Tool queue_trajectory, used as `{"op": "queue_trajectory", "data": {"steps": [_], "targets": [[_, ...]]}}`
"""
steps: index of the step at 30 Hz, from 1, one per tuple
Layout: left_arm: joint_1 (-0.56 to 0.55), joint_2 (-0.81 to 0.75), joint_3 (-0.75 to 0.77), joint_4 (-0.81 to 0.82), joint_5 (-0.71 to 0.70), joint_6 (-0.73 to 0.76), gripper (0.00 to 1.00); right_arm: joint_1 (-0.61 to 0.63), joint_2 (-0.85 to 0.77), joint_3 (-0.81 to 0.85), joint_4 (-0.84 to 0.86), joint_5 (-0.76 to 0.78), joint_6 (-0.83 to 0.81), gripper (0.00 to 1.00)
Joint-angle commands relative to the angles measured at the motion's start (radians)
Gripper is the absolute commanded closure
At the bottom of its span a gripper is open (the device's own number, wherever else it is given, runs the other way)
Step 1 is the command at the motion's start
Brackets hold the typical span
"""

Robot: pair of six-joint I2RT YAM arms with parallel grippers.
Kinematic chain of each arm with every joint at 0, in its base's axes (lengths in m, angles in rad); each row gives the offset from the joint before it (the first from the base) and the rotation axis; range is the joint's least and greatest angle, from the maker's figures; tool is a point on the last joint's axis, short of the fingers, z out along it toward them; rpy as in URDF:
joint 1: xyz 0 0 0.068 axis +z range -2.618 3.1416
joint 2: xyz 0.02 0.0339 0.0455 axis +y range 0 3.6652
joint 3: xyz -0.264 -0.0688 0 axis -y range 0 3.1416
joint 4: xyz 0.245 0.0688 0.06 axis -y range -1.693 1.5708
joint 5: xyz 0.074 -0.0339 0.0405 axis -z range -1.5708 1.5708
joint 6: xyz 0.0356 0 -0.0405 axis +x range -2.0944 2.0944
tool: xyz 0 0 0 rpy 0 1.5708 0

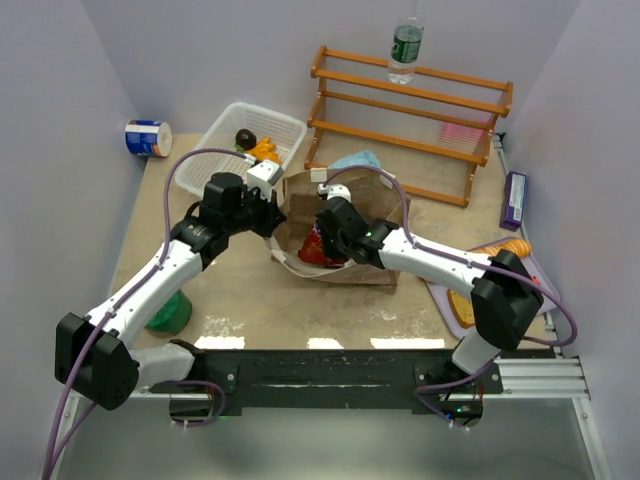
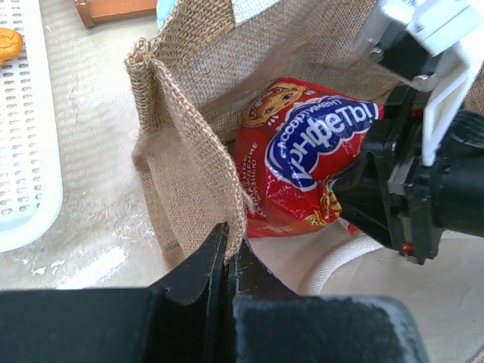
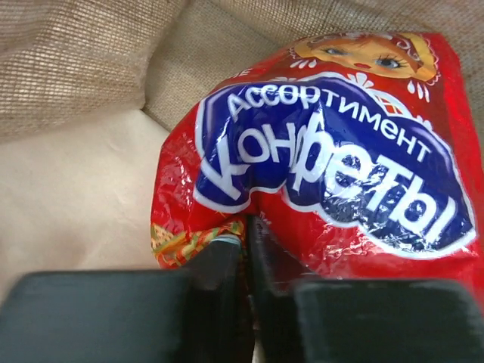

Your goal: Place the mixed food into the grocery bags and tie them

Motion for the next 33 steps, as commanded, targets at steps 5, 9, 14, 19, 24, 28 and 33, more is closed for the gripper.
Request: {"op": "queue_trajectory", "data": {"steps": [5, 9, 14, 19, 24, 28, 33], "targets": [[0.002, -0.016, -0.006, -0.006, 0.001, 0.012, 1.0, -0.018, -0.215, 0.038, 0.02, -0.035, -0.101, 0.01], [0.002, -0.016, -0.008, -0.006, 0.001, 0.01, 1.0, -0.023, -0.281, 0.121, -0.009, -0.036, -0.162, 0.01], [0.002, -0.016, -0.008, -0.006, 0.004, 0.012, 1.0, -0.185, -0.289, 0.266, 0.0, -0.125, -0.208, 0.01], [0.002, -0.022, -0.008, -0.008, 0.0, 0.012, 1.0, -0.429, -0.215, 0.36, 0.125, -0.28, -0.22, 0.01], [0.002, -0.02, -0.008, -0.008, -0.003, 0.015, 1.0, -0.563, -0.065, 0.547, 0.168, -0.355, -0.242, 0.01], [0.003, -0.02, -0.008, -0.009, -0.01, 0.018, 1.0, -0.6, 0.085, 0.673, 0.199, -0.329, -0.297, 0.01], [0.002, -0.017, -0.006, -0.009, -0.016, 0.019, 1.0, -0.626, 0.214, 0.785, 0.256, -0.239, -0.38, 0.02]]}}
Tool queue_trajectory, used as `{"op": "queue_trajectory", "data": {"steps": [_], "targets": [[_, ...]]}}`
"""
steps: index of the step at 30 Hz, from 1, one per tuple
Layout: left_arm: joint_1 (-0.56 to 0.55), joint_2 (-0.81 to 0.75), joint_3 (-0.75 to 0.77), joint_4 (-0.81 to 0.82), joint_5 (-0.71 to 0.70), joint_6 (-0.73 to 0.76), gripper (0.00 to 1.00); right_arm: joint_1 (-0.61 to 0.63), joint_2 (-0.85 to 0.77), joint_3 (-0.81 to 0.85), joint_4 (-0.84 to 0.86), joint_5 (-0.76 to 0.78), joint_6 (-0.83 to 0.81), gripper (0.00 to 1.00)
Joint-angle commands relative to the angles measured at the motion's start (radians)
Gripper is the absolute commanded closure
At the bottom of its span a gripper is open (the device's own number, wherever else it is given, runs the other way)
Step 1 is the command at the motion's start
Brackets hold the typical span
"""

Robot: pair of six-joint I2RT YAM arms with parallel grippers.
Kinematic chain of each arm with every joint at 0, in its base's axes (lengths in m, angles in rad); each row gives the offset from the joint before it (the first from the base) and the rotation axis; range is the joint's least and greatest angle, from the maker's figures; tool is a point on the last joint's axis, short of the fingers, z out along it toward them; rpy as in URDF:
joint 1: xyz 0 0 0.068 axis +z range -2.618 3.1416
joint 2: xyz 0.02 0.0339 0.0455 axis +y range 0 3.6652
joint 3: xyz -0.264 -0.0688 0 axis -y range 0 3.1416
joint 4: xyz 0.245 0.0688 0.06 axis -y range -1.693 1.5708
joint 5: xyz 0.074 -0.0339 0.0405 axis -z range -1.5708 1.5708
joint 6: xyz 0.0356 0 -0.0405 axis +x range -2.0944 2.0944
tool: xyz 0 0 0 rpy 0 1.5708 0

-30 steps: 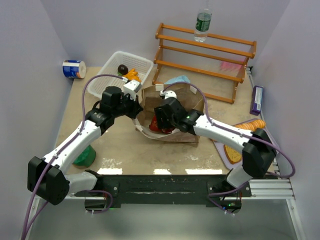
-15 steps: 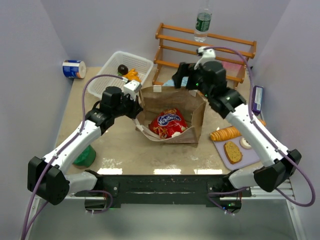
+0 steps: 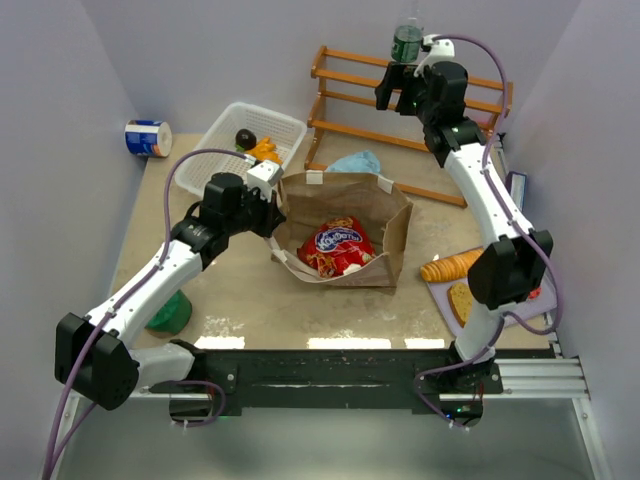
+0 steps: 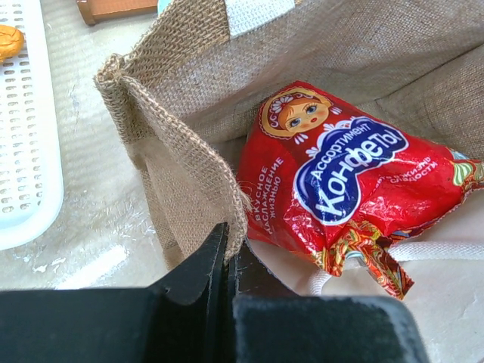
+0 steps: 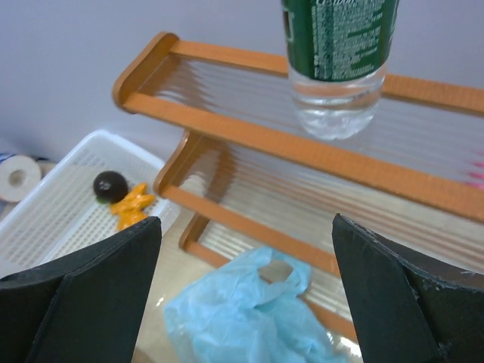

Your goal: Place the mixed food into the grocery bags and tie them

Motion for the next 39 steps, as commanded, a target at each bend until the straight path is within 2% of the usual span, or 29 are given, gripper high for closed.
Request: {"op": "queue_trajectory", "data": {"steps": [1, 5, 10, 25, 29, 37, 39], "targets": [[0.002, -0.017, -0.008, -0.004, -0.011, 0.017, 1.0, -0.021, 0.074, 0.112, 0.098, 0.053, -0.104, 0.02], [0.002, -0.014, -0.008, -0.005, -0.009, 0.018, 1.0, -0.036, 0.153, 0.134, 0.186, 0.034, -0.138, 0.03], [0.0, -0.014, -0.006, -0.005, -0.012, 0.02, 1.0, -0.044, 0.241, 0.21, 0.203, 0.019, -0.158, 0.04], [0.002, -0.014, -0.006, -0.005, -0.009, 0.02, 1.0, -0.045, 0.382, 0.278, 0.287, 0.12, -0.185, 0.02], [0.002, -0.011, -0.006, -0.008, -0.006, 0.021, 1.0, -0.045, 0.413, 0.296, 0.31, 0.143, -0.202, 0.11], [0.003, -0.011, -0.005, -0.008, -0.011, 0.021, 1.0, -0.045, 0.401, 0.267, 0.344, 0.16, -0.168, 0.1], [0.002, -0.009, -0.005, -0.008, -0.009, 0.023, 1.0, -0.045, 0.399, 0.256, 0.359, 0.157, -0.159, 0.13]]}}
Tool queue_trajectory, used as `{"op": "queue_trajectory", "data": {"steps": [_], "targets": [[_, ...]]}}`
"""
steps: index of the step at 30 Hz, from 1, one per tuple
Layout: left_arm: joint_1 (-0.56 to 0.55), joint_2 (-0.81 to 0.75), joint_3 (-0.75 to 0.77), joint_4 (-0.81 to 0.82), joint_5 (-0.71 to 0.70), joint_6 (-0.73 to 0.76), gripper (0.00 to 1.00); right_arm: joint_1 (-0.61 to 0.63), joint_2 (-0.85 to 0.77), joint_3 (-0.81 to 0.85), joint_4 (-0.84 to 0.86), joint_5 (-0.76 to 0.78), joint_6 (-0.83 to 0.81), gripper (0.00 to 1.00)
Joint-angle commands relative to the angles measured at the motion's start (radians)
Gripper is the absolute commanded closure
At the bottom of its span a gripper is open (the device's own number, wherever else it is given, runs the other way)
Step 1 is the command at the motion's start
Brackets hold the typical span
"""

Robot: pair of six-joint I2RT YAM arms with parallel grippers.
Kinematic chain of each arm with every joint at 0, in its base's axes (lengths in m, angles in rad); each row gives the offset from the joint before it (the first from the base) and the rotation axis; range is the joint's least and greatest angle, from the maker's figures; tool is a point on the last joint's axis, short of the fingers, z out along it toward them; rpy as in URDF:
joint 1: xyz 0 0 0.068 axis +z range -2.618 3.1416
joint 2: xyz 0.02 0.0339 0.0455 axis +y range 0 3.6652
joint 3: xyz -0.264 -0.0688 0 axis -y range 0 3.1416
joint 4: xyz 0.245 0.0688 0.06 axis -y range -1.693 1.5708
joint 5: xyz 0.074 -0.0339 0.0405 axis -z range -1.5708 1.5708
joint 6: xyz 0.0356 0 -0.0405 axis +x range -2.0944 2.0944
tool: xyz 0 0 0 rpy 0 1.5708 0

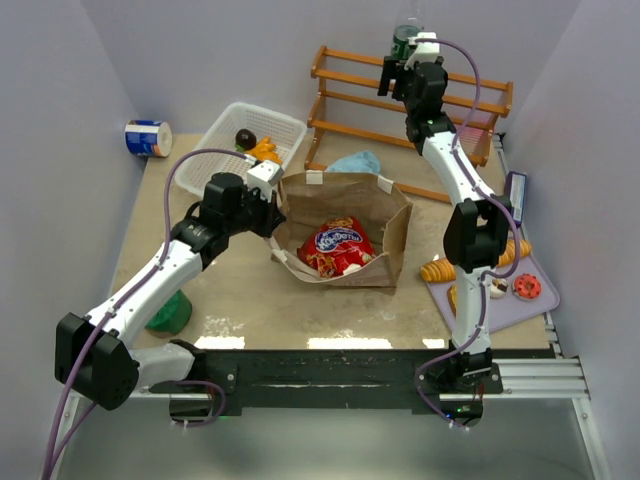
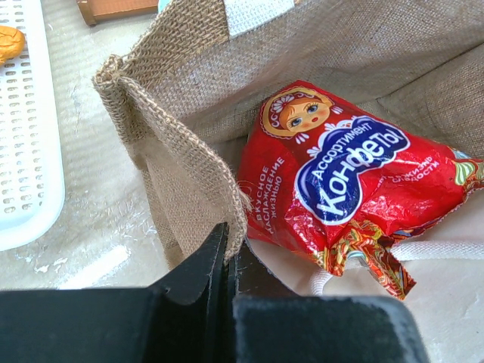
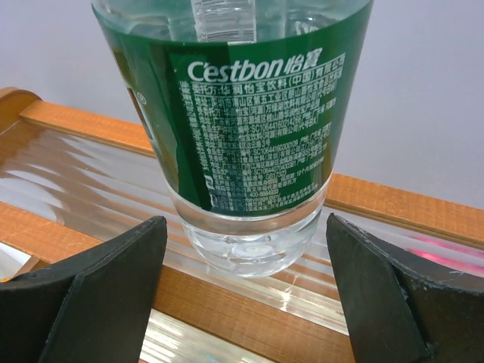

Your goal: Place the mixed food into the grocery bags and tie them

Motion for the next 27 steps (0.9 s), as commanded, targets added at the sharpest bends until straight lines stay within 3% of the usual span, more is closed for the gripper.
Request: {"op": "queue_trajectory", "data": {"steps": [1, 9, 16, 27], "targets": [[0.002, -0.009, -0.005, -0.008, -0.007, 0.016, 1.0, -0.003, -0.017, -0.011, 0.062, 0.027, 0.027, 0.16], [0.002, -0.011, -0.002, -0.011, -0.007, 0.018, 1.0, -0.003, -0.036, -0.024, 0.094, -0.01, 0.044, 0.47], [0.002, -0.028, -0.006, -0.005, 0.001, 0.012, 1.0, -0.003, -0.147, -0.04, 0.066, -0.077, 0.037, 0.87], [0.002, -0.022, -0.005, -0.003, 0.015, 0.007, 1.0, -0.003, -0.405, -0.185, 0.075, -0.17, -0.026, 1.0]]}}
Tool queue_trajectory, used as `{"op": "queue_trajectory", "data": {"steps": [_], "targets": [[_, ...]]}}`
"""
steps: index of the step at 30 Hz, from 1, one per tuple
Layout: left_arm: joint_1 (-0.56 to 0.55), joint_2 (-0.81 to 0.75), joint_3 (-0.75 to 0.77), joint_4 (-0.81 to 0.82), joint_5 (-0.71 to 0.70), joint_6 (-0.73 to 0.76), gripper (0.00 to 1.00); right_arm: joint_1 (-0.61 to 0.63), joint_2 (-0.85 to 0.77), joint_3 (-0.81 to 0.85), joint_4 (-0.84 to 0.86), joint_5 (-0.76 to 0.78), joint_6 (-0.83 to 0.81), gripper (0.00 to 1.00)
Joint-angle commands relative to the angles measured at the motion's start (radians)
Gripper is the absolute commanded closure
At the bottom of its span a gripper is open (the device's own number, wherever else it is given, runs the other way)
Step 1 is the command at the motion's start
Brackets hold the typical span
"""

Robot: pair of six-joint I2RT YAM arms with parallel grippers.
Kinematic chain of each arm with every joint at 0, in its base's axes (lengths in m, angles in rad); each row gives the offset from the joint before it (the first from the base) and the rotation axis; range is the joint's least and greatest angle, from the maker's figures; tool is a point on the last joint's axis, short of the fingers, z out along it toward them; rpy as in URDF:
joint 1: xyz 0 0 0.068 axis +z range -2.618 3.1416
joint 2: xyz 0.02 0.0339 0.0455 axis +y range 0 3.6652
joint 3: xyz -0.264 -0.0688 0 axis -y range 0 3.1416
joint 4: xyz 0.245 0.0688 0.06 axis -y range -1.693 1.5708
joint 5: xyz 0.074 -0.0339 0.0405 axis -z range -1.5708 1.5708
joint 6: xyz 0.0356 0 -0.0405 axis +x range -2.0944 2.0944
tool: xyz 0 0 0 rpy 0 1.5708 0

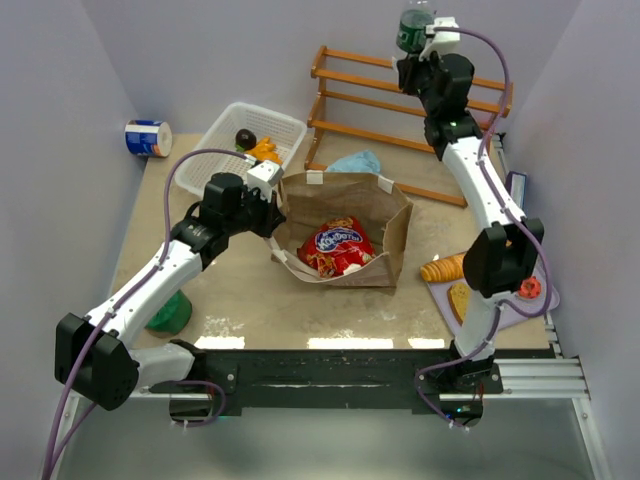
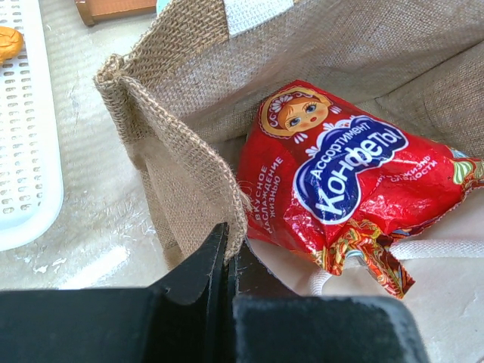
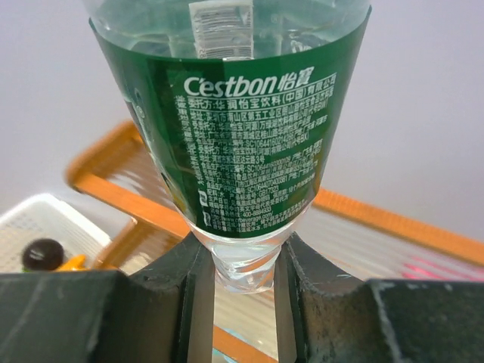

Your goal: Place the mixed food into the grocery bags and tie them

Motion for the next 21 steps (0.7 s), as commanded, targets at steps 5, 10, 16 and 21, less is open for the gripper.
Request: {"op": "queue_trajectory", "data": {"steps": [5, 10, 16, 21], "targets": [[0.002, -0.022, -0.005, -0.002, 0.017, 0.007, 1.0, 0.001, -0.299, -0.129, 0.143, -0.131, 0.01, 1.0], [0.002, -0.026, -0.005, -0.003, 0.013, 0.005, 1.0, 0.077, -0.445, -0.286, 0.155, -0.153, 0.004, 1.0], [0.002, -0.028, -0.005, -0.002, 0.013, 0.007, 1.0, 0.244, -0.639, -0.467, 0.128, -0.131, -0.013, 1.0], [0.002, -0.036, -0.008, 0.0, -0.011, 0.007, 1.0, 0.395, -0.747, -0.637, 0.054, -0.14, -0.002, 1.0]]}}
